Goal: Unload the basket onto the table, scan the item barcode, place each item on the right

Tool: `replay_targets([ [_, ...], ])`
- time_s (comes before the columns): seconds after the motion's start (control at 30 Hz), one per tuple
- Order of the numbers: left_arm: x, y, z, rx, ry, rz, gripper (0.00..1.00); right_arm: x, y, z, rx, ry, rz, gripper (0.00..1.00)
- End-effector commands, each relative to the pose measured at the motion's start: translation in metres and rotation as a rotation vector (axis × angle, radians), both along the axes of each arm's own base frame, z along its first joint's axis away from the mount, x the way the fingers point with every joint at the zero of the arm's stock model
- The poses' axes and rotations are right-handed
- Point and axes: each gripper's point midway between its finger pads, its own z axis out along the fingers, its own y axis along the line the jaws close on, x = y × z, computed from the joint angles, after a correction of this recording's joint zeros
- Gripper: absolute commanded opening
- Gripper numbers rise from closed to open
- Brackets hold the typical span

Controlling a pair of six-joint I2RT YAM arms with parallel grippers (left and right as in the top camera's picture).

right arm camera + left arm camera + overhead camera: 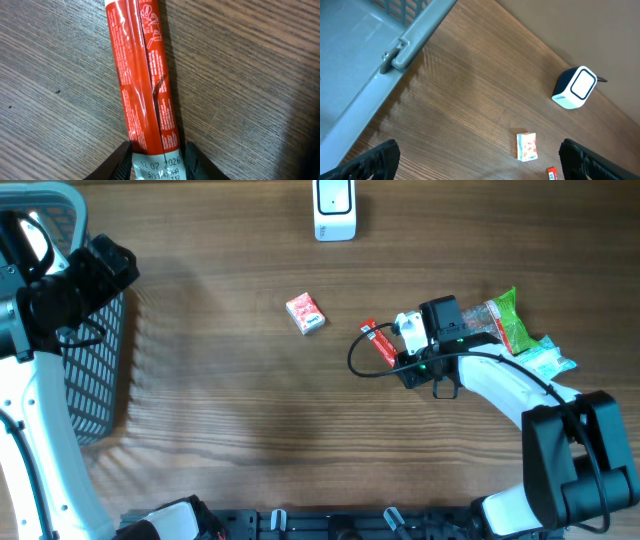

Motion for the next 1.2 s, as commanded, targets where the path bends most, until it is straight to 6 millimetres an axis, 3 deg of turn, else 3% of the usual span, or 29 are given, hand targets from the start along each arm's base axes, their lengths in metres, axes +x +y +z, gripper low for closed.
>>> replay_targets([
  [0.0,0.001,-0.003,0.004,0.006,-0.013,-0.023,1.00,-0.028,-0.015,-0.027,-0.119,0.077,-0.015,0.35],
  [0.2,0.001,-0.003,0.004,0.006,-0.013,-0.023,1.00,-0.030,-0.015,-0.030,-0.267,0.022,0.004,0.35],
  [0.4,0.001,-0.003,0.004,0.006,-0.013,-0.023,1.00,-0.029,-0.002,-0.029,-0.241,0.005,0.026,0.11],
  [0.5,0.001,-0.003,0.004,0.006,-0.013,-0.023,1.00,-0.035,0.005,-0.029,-0.202,0.037,0.041,0.04],
  [0.6,0.001,-0.003,0.004,0.006,-0.013,-0.023,1.00,-0.034,0.005,-0.022,-0.206,0.050,0.041,0.04],
  [0.87,0.001,-0.003,0.004,0.006,-0.013,-0.023,1.00,-0.017,0.020,0.016,-0.123,-0.047,0.044,0.04],
  [1.17,0.001,-0.003,0.004,0.006,-0.013,-0.023,1.00,-0.027,0.045,0.104,0.103,-0.217,0.098,0.04],
])
